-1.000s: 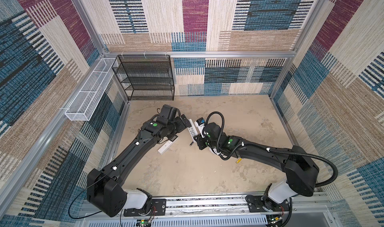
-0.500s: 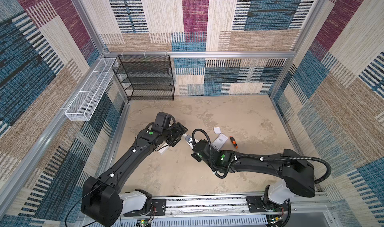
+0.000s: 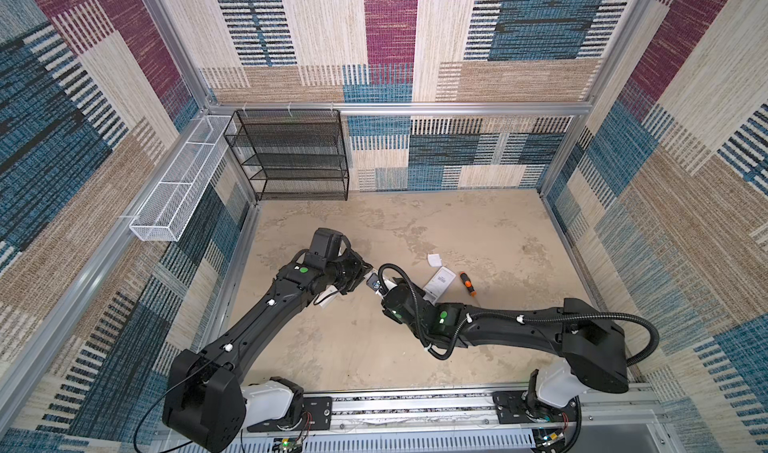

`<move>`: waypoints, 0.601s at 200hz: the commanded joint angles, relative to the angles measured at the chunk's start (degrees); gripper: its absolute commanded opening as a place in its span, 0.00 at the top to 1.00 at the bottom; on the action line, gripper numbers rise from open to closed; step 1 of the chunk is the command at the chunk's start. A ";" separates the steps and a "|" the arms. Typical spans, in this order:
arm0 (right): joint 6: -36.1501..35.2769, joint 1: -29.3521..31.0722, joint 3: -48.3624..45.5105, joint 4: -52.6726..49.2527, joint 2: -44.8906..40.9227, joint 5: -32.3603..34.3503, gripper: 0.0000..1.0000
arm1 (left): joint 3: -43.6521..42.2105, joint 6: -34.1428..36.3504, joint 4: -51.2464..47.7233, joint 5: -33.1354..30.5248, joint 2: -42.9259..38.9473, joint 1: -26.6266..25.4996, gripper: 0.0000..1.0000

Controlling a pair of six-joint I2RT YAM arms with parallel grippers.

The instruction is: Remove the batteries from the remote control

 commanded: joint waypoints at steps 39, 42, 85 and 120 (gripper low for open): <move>14.91 -1.87 6.43 -9.49 -8.81 -4.16 0.34 | -3.09 11.35 7.06 -4.04 -6.97 3.14 0.96; 16.26 -2.49 6.86 -10.02 -9.27 -5.45 0.33 | -3.62 11.67 7.98 -3.82 -7.50 3.44 0.97; 36.03 -17.38 5.82 -7.66 -14.51 -37.13 0.29 | -13.96 10.41 28.17 4.81 -12.72 7.97 0.98; 45.94 -22.94 5.18 -0.94 -12.94 -53.55 0.29 | -16.33 9.70 37.52 10.67 -13.00 8.85 1.00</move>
